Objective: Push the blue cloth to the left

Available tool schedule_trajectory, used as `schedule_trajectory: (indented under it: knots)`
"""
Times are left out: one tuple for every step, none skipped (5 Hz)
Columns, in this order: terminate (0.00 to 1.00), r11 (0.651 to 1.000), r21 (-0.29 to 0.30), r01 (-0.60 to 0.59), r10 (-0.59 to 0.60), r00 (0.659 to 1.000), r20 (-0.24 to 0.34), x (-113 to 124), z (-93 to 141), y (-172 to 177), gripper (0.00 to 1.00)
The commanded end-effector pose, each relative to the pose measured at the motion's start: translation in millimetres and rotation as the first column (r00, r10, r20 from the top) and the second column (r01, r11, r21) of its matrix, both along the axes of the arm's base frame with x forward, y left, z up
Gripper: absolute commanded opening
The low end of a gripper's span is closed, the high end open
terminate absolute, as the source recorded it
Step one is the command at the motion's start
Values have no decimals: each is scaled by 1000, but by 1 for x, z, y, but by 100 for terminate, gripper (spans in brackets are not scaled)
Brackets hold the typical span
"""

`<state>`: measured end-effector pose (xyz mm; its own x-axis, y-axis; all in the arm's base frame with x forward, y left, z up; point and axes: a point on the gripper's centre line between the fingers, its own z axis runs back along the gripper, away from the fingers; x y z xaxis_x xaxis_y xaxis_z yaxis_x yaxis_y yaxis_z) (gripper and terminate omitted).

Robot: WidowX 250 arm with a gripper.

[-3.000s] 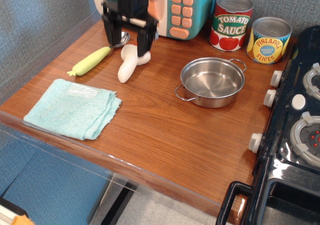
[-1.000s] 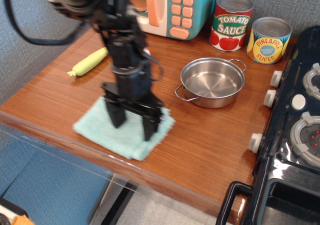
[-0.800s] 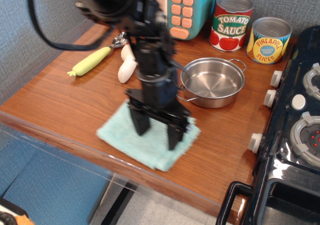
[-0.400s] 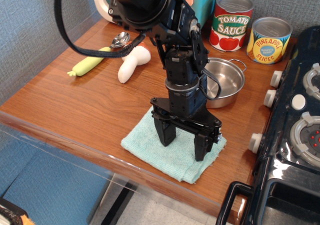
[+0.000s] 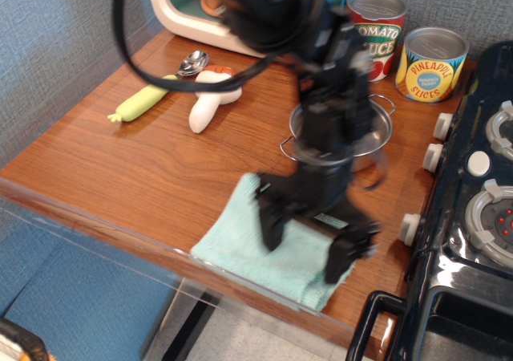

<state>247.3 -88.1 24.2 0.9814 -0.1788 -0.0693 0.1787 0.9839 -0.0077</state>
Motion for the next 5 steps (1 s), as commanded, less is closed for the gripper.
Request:
schedule_trajectory:
  knots:
    - [0, 995, 102, -13, -2, 989, 146, -1, 67, -3, 100]
    - [0, 992, 122, -26, 9, 990, 144, -2, 61, 4, 100]
    - [0, 996, 91, -15, 3, 991, 133, -1, 60, 9, 100]
    - [0, 996, 91, -15, 3, 991, 133, -1, 60, 9, 100]
    - [100, 996, 91, -15, 3, 991, 133, -1, 60, 9, 100]
